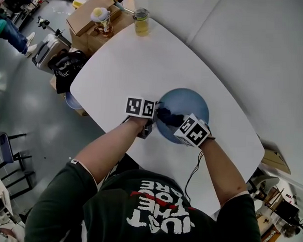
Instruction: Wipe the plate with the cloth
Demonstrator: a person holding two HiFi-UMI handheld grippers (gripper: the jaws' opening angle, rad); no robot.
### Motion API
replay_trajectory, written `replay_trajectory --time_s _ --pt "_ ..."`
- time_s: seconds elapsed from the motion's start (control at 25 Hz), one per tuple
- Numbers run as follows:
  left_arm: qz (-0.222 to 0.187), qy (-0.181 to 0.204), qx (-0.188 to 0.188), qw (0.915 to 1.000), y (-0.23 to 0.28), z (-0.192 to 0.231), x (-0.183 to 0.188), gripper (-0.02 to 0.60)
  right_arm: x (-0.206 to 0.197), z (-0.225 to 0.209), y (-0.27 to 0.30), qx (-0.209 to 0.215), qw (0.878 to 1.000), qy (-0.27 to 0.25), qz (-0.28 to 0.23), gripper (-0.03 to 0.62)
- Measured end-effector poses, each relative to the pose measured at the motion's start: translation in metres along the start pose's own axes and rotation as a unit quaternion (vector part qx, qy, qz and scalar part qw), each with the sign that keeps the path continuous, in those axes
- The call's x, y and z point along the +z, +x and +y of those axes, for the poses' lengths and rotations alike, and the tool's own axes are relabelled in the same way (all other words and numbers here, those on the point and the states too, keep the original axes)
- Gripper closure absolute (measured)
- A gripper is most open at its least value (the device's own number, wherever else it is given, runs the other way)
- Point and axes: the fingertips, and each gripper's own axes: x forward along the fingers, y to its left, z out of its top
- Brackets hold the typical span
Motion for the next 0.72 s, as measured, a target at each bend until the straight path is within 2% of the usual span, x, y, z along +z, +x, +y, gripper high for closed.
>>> replay_trajectory --time_s 0.12,0.28,0.48,0.6,0.72 --pt "0.007 0.014 -0.001 0.9999 -0.002 0.002 -0.001 0.538 0.004 -0.035 -0.024 -0.047 0.999 -0.001 -0.008 0.510" --pt "0.017 0.020 -0.002 0.9996 0.000 0.004 -0.005 0.538 0.012 -0.061 0.015 -0.056 0.997 -0.039 0.025 0.509" --pt "0.021 0.046 0.003 0.9987 0.000 0.002 0.001 0.540 0.034 -0.091 0.028 -0.102 0.994 -0.030 0.001 0.508" --pt "0.020 0.049 0.006 0.9986 0.001 0.002 0.006 0.540 0.029 -0.117 0.017 -0.154 0.988 -0.009 0.002 0.508" --pt "0.020 0.042 0.001 0.9989 0.002 0.003 0.006 0.540 0.005 -0.144 -0.005 -0.213 0.976 0.009 0.034 0.510"
